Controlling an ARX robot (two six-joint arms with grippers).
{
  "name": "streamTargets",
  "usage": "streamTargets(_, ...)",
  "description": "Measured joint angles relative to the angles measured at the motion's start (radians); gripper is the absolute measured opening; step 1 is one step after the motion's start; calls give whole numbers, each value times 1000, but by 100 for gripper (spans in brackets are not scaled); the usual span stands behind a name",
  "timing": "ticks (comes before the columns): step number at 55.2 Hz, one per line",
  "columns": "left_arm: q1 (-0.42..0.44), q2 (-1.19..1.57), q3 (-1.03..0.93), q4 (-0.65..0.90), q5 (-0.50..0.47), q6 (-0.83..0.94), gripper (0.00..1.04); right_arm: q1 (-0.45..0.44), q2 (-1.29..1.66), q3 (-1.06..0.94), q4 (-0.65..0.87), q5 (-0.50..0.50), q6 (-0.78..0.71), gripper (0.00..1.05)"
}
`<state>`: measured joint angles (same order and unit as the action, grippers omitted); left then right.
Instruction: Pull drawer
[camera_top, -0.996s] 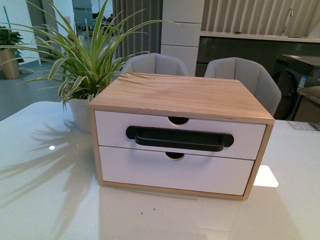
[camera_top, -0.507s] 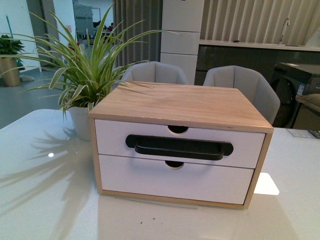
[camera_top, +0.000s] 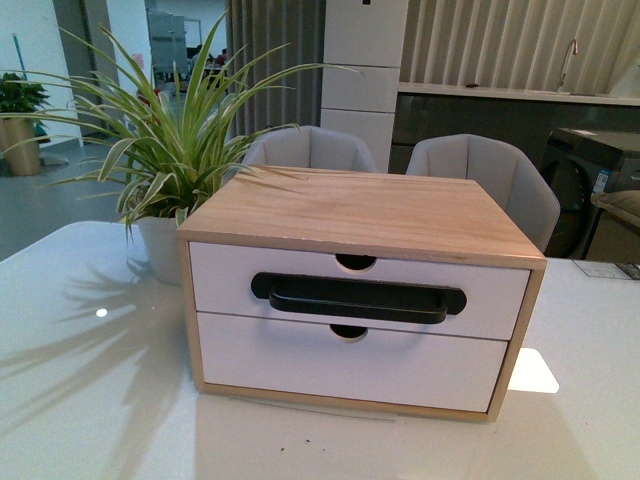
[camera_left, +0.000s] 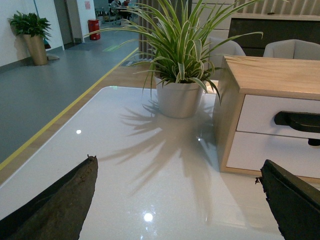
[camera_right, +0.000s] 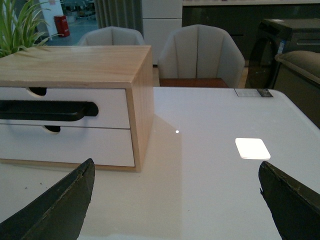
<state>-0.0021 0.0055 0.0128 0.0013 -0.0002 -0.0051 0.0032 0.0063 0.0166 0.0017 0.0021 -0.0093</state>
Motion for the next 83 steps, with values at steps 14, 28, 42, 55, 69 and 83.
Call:
streamTargets(14, 0, 0, 0, 0, 0, 0, 97, 0, 0, 0, 0, 0, 0, 96)
streamTargets(28, -50, 27, -2, 85, -178, 8, 97, 11, 3, 0, 16, 48, 19, 96)
streamTargets(42, -106, 689, 60, 619, -96, 71, 97, 35, 533, 133, 193, -40, -27, 96)
streamTargets(55, -157, 1084, 280, 682, 169, 243, 97, 59, 961, 353, 211, -163, -214, 96)
streamTargets(69, -261, 1341, 541, 496, 385, 503, 97, 113, 1182, 568, 93, -220, -422, 96)
streamTargets(83, -323, 1525, 789, 274, 446, 719, 97, 146, 1323, 747, -41, -259, -587, 96)
